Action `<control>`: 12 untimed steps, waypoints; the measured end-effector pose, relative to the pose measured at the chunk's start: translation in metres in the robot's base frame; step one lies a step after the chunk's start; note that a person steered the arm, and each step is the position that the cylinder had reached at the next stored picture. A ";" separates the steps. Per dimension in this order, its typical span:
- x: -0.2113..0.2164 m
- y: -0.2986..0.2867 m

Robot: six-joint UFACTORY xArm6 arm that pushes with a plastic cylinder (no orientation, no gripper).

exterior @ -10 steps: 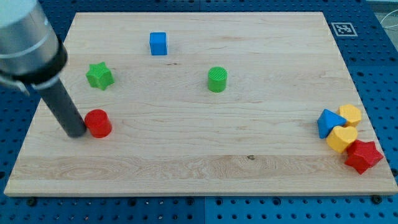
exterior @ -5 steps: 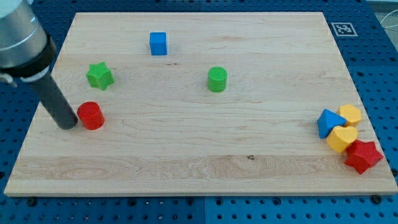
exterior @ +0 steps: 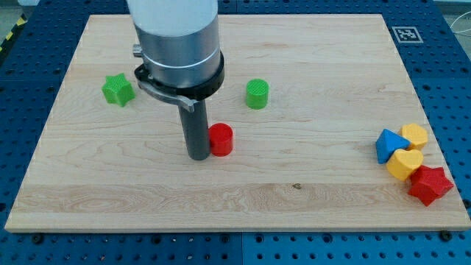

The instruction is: Move red circle towards yellow heart

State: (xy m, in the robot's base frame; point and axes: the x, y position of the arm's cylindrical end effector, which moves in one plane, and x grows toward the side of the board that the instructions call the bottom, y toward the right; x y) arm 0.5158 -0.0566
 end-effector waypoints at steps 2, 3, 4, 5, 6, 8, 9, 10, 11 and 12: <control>-0.034 0.028; 0.001 0.060; 0.009 0.091; 0.010 0.106; 0.020 0.104; 0.042 0.107; 0.052 0.125; 0.039 0.128; 0.021 0.133; 0.021 0.166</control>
State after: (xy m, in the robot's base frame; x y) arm 0.5373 0.1096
